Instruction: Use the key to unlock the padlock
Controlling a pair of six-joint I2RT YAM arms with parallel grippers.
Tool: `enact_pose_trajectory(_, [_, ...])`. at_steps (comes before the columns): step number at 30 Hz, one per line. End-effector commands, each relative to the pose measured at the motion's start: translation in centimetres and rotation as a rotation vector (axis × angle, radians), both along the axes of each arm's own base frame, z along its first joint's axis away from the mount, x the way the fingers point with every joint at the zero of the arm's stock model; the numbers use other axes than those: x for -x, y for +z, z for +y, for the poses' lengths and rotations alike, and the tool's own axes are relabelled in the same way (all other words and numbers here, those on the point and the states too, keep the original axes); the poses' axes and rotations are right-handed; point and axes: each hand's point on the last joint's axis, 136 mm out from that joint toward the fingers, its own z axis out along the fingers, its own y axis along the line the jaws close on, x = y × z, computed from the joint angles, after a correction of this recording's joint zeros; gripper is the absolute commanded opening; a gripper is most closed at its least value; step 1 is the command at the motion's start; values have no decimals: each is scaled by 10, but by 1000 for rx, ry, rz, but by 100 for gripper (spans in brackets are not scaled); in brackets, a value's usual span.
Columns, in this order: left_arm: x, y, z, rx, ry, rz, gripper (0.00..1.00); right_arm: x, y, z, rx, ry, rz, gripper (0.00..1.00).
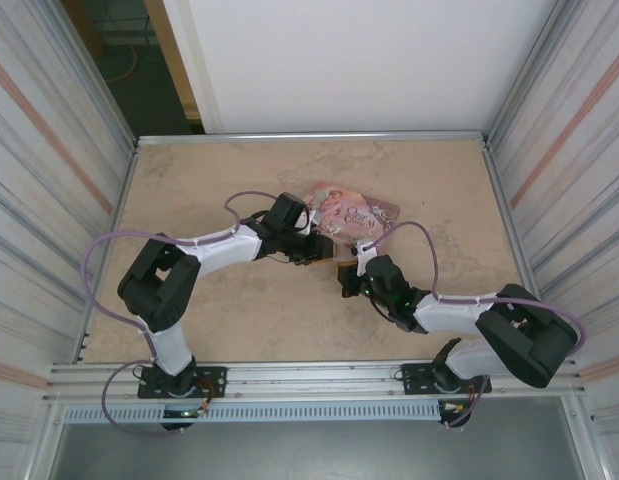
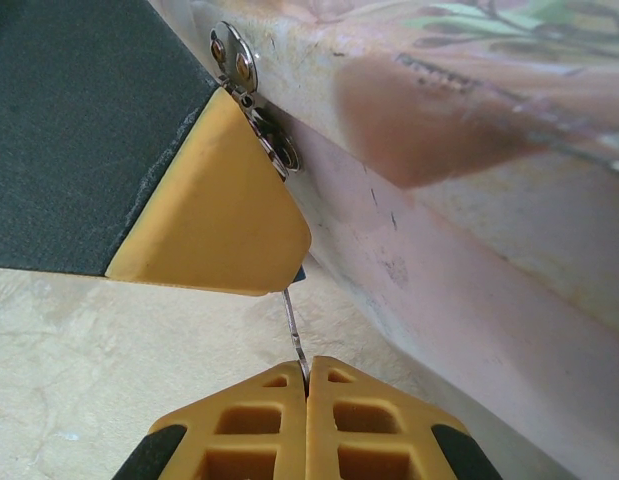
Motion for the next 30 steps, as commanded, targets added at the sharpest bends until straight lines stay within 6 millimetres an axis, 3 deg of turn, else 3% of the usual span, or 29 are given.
enact_pose_trajectory(1, [2, 30, -4, 83, -13, -31, 16, -13, 24, 5, -60, -32, -56, 0])
enact_pose_trajectory(14, [5, 33, -5, 94, -16, -27, 16, -24, 35, 9, -68, -40, -97, 0])
enact_pose_trajectory(30, [8, 34, -9, 103, -20, -16, 16, -39, 77, 23, -204, 46, -188, 0])
